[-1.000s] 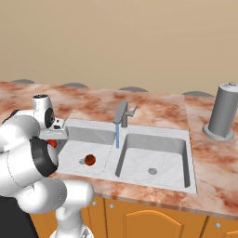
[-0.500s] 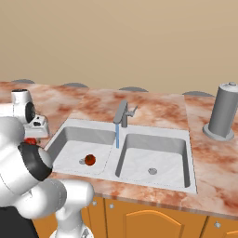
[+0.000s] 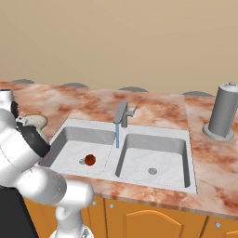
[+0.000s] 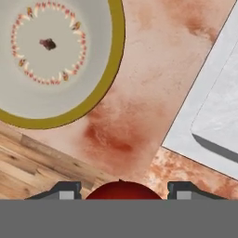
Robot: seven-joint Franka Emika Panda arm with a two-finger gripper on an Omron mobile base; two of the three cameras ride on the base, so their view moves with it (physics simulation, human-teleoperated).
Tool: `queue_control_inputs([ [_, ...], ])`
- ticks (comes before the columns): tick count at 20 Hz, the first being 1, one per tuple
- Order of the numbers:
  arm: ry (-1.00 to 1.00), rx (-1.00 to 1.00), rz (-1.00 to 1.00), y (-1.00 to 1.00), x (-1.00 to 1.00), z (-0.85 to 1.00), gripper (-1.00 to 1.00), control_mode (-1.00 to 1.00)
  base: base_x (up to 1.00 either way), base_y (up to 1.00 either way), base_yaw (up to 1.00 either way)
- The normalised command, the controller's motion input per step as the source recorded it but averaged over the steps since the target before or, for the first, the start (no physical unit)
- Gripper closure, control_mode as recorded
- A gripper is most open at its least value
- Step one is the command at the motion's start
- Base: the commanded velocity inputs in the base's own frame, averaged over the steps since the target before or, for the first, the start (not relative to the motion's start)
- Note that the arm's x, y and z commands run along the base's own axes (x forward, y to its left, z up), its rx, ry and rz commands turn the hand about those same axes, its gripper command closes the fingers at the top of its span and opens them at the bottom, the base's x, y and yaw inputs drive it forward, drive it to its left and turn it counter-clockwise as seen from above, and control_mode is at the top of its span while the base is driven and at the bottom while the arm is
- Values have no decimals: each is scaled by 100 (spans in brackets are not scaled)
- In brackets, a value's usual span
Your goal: Pick the tomatos from the sink and place them in one bowl. Place the kiwi in the other bowl. Then turn off the sink faucet.
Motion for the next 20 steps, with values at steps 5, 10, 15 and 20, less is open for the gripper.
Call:
queue_control_inputs([
  [5,4,0,7,74,-2,0,100,-100,0,0,0],
  [10,0,-5,2,49,2,-20,100,-100,0,0,0],
  [15,0,-2,0,35,16,-24,100,-100,0,0,0],
  [20,0,-1,0,21,28,-19,100,-100,0,0,0],
])
